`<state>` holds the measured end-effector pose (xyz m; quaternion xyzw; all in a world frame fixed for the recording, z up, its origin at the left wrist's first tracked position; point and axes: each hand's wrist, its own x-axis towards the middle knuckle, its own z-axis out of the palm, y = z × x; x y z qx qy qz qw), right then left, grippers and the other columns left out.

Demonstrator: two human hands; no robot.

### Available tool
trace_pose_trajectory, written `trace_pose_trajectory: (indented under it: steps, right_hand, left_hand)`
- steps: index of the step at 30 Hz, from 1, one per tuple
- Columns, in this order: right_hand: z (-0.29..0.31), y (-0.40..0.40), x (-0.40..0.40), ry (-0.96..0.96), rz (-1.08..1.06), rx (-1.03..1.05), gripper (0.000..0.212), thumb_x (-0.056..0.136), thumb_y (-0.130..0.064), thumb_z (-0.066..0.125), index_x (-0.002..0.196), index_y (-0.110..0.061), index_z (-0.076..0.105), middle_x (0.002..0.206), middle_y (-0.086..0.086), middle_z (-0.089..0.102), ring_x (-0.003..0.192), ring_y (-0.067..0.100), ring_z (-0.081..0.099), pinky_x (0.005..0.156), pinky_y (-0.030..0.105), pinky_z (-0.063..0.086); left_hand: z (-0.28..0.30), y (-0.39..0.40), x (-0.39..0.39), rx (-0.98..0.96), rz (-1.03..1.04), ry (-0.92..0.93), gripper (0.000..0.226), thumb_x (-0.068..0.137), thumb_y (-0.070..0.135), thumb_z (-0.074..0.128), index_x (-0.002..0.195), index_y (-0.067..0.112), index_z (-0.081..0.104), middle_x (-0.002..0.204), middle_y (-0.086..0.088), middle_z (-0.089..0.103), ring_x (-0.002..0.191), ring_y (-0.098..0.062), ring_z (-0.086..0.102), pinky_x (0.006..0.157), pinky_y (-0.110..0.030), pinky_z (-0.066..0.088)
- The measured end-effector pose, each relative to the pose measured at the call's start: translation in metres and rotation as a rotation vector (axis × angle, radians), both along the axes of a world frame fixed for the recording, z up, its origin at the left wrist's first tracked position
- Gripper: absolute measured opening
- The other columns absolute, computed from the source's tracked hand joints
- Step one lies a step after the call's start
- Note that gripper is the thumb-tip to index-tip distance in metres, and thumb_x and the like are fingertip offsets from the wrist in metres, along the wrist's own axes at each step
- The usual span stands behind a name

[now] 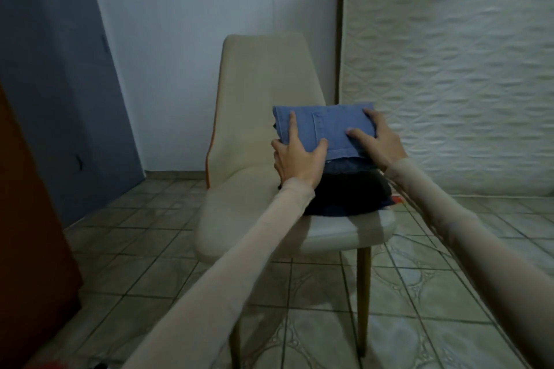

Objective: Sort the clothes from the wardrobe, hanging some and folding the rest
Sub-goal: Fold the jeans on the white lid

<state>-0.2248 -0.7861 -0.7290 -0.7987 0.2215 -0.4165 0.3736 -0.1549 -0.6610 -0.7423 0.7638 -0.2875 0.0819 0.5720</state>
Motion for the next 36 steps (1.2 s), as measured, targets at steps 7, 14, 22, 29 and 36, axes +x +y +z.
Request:
trace_pose_trajectory:
  steps: [7,14,22,29,36]
  right_hand:
    - [-0.032,-0.043,0.028,0.111,0.03,0.038,0.062,0.089,-0.034,0.06,0.143,-0.018,0.034,0.144,0.01,0.041,0.129,0.03,0.041,0.105,0.033,0.03]
    - [-0.029,-0.042,0.048,0.488,-0.348,-0.288,0.049,0.095,-0.052,0.034,0.138,-0.03,0.041,0.144,0.016,0.032,0.132,0.032,0.029,0.107,0.047,0.02]
    - [-0.032,-0.047,0.073,0.599,-0.14,-0.754,0.043,0.1,-0.023,0.024,0.141,-0.012,0.034,0.151,0.001,0.031,0.136,0.018,0.031,0.108,0.041,0.024]
    - [-0.048,-0.054,0.083,0.678,-0.169,-0.778,0.042,0.1,-0.025,0.024,0.138,-0.013,0.039,0.139,0.007,0.047,0.122,0.026,0.05,0.099,0.034,0.034]
    - [-0.046,-0.047,0.079,0.69,-0.173,-0.776,0.043,0.101,-0.028,0.023,0.138,-0.015,0.041,0.137,0.006,0.05,0.122,0.023,0.05,0.102,0.033,0.034]
  left_hand:
    - [-0.028,-0.04,0.029,0.142,0.015,0.032,0.078,0.088,0.044,0.056,0.149,0.036,0.008,0.134,-0.015,0.029,0.125,-0.034,0.035,0.108,-0.037,0.028]
    - [-0.02,-0.05,0.036,0.507,0.269,-0.208,0.049,0.101,0.037,0.025,0.148,0.023,0.021,0.152,-0.018,0.006,0.138,-0.032,0.01,0.111,-0.048,0.012]
    - [-0.019,-0.072,0.065,0.742,0.183,-0.564,0.044,0.102,0.025,0.019,0.141,0.014,0.034,0.144,-0.006,0.039,0.137,-0.019,0.028,0.116,-0.05,-0.001]
    - [-0.033,-0.078,0.077,0.762,0.174,-0.606,0.038,0.101,0.024,0.023,0.124,0.008,0.049,0.128,-0.012,0.055,0.121,-0.025,0.047,0.102,-0.033,0.025]
    - [-0.034,-0.073,0.077,0.786,0.122,-0.587,0.039,0.101,0.025,0.023,0.126,0.008,0.047,0.129,-0.013,0.054,0.121,-0.026,0.047,0.102,-0.033,0.024]
